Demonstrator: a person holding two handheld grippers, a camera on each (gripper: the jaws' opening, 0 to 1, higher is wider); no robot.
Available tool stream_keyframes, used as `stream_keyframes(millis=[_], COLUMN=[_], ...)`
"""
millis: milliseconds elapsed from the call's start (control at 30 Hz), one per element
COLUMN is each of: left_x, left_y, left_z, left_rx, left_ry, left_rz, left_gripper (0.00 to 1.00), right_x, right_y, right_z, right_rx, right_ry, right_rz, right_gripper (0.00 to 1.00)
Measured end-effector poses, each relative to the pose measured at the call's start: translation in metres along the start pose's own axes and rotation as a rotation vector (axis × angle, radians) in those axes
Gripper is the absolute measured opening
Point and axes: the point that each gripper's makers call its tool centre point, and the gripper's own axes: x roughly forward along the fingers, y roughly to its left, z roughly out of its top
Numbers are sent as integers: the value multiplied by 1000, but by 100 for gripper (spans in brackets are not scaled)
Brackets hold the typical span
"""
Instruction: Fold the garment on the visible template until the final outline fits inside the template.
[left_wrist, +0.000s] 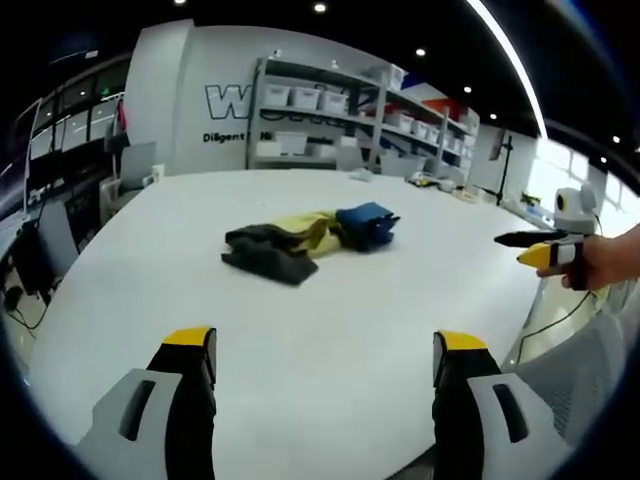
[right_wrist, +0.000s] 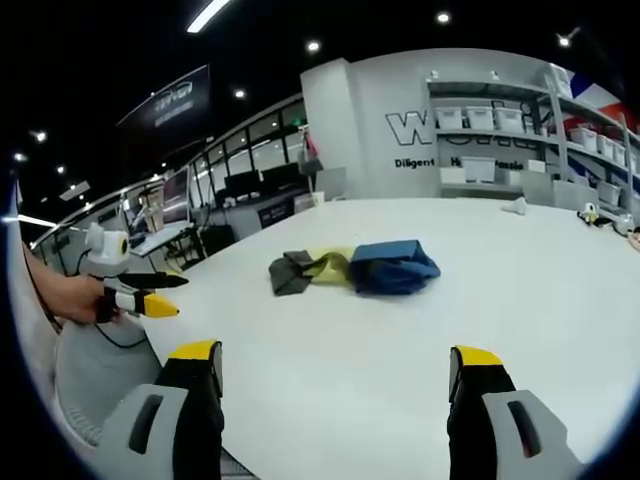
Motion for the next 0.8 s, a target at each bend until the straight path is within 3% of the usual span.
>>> stream_keyframes(millis=[800], left_x=[1], left_y=[-4], left_z=[-2], left_rx=[7], left_ry=[15], left_rz=[-13], left_gripper=[88], right_x=[-3], right_y=[-1], right_z=[-3], right_rx=[11], right_ry=[-4], right_rz=[-7], right_gripper=[90])
